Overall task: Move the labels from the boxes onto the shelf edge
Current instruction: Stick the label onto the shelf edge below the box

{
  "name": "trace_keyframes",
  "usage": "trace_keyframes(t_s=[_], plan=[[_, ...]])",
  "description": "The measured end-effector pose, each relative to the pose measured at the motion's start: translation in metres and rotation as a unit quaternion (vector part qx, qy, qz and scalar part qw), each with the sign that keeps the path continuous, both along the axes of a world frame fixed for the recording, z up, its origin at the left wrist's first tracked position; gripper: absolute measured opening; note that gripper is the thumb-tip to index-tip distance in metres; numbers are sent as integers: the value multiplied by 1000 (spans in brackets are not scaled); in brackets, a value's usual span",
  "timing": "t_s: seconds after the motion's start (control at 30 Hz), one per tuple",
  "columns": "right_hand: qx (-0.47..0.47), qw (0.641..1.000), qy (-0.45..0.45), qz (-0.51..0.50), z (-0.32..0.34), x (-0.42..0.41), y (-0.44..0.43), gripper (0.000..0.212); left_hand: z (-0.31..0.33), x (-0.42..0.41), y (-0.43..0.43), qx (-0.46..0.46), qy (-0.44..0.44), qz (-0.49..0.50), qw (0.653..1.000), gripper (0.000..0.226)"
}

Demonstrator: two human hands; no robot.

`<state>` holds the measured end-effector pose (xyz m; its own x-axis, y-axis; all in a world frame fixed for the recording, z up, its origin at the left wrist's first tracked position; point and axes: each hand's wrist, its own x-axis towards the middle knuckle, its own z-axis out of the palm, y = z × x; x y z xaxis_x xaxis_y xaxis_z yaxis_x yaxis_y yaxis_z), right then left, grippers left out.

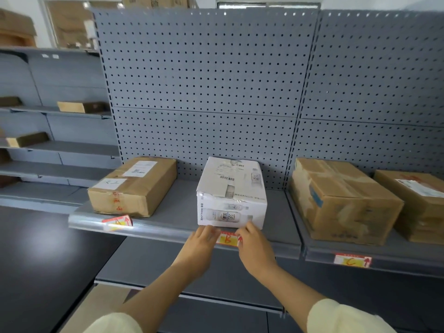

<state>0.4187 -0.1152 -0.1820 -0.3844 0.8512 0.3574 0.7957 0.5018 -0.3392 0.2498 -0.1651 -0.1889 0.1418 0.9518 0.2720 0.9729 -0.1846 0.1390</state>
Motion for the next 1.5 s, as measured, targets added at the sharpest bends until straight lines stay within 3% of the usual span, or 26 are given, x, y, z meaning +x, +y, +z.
trace_keyframes(t_s=[0.1,0.33,1.07,1.27,1.5], plan=[[10,1000,-12,4,0,1,-1,21,-3,1,-5,-18,34,-6,999,61],[6,998,-45,31,1,3,1,28,-1,3,-1,-2,3,34,999,69],[36,989,-112,91,0,6,5,35,-1,5,6,8,-24,43,999,52],[39,990,-104,88,1,3,0,36,-3,3,6,17,-13,36,999,52],[49,981,-155,105,9,6,-3,32,-9,3,3,9,-8,39,999,56]])
